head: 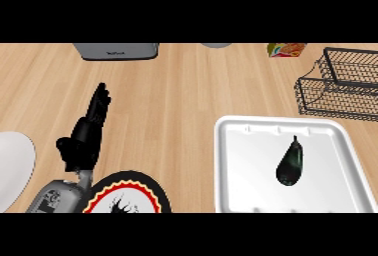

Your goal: Pick the eggplant from the tray and place it in the tiered basket

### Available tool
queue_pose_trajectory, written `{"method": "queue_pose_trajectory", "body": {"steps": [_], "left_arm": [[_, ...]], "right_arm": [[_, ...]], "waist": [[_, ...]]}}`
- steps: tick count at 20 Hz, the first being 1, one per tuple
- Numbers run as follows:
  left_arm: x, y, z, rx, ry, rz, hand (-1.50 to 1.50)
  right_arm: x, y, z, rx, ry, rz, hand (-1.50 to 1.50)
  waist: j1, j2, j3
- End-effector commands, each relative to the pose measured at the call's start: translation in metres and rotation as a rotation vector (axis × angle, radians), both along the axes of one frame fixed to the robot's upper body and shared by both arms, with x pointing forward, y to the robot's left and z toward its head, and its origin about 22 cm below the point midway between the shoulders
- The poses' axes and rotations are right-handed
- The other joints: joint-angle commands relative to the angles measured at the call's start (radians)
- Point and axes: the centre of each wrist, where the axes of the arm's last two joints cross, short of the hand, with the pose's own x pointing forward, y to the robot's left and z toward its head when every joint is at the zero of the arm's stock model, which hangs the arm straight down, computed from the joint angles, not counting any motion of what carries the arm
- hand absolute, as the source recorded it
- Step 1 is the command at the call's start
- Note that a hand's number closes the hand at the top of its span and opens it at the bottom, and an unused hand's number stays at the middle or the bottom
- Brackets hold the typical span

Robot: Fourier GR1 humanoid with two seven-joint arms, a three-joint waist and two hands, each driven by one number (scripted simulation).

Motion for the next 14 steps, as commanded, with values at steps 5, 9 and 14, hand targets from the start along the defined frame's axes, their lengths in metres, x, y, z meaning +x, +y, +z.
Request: {"method": "queue_pose_trajectory", "body": {"steps": [5, 9, 14], "left_arm": [[-0.006, -0.008, -0.004, 0.010, 0.009, -0.007, 0.00], [-0.004, -0.015, 0.005, 0.006, -0.002, -0.038, 0.00], [-0.001, -0.018, 0.001, -0.006, 0.014, -0.023, 0.00]], "right_arm": [[0.011, -0.032, 0.130, -0.722, 0.215, 0.264, -1.50], [0.034, -0.005, 0.165, -0.996, 0.286, 0.326, -1.50], [0.049, 0.047, 0.191, -1.133, 0.378, 0.376, -1.50]], "waist": [[0.016, 0.000, -0.006], [0.035, 0.003, -0.004], [0.026, 0.002, -0.004]]}}
